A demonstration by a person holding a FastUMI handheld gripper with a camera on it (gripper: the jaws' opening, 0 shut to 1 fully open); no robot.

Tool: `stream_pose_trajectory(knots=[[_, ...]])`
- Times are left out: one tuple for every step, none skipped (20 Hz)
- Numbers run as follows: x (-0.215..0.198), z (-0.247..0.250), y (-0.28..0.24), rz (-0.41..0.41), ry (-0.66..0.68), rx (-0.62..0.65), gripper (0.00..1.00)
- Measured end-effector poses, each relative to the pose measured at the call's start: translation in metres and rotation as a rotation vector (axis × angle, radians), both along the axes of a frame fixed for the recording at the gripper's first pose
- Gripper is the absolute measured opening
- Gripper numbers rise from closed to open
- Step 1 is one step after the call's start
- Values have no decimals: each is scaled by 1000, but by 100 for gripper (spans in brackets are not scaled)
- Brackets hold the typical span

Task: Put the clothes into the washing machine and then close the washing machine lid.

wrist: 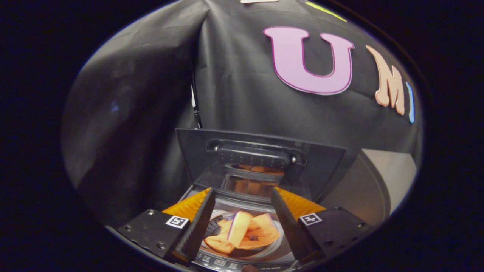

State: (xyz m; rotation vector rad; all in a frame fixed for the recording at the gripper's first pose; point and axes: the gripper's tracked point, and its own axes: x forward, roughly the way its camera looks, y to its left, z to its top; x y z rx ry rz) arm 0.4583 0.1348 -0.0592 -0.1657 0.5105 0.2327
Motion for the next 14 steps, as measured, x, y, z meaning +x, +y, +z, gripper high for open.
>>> stream_pose_trajectory(knots=[[5,10,3,-3,-29,12,92],[10,20,5,-9,-56,31,91],[17,30,8,-16,-87,53,92],[25,37,10,-27,-115,74,92],[32,42,11,-36,-131,87,92],[39,45,11,-48,-142,90,92],[46,48,10,-63,-160,88,92],[56,51,9,-74,-189,83,93],[66,55,8,-86,-219,69,93],[73,55,8,-99,-244,47,93],[81,52,7,-105,-258,19,94],[89,49,7,-111,-264,-6,95],[99,47,6,-120,-267,-23,95],[110,43,4,-134,-262,-32,95]])
